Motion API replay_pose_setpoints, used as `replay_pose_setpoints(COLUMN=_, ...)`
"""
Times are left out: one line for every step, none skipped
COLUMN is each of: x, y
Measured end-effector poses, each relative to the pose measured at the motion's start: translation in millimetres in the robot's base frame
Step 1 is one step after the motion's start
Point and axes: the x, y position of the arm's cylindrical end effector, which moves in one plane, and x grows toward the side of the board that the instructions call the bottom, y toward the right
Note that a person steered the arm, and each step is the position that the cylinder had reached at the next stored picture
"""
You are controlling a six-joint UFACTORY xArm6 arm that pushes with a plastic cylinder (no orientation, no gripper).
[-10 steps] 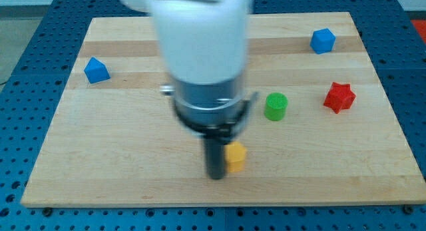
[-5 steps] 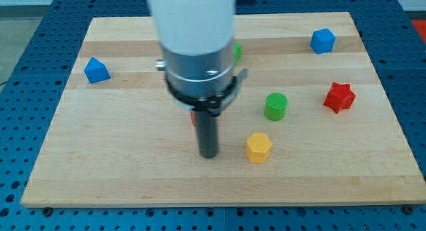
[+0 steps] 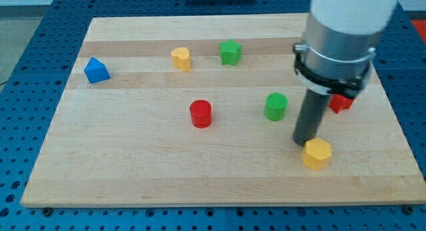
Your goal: Move the yellow hexagon to the bottom right
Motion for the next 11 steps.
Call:
replay_pose_setpoints(x=-2.0, y=0.5)
replay_pose_setpoints(x=-10.0, y=-42.8)
replay_pose_setpoints(x=-3.1, y=-75.6)
replay_pose_setpoints(x=6.5, y=-58.5)
replay_pose_setpoints(x=15.3, y=-13.0)
replay_pose_setpoints(x=16.4, y=9.6)
replay_pose_setpoints(x=17.6, y=-13.4)
replay_pose_setpoints(x=34.3, y=-12.0)
replay_pose_setpoints(x=38.4, y=8.8)
replay_pose_setpoints(x=38.4, y=26.9)
replay_pose_setpoints(x=22.5, y=29.1)
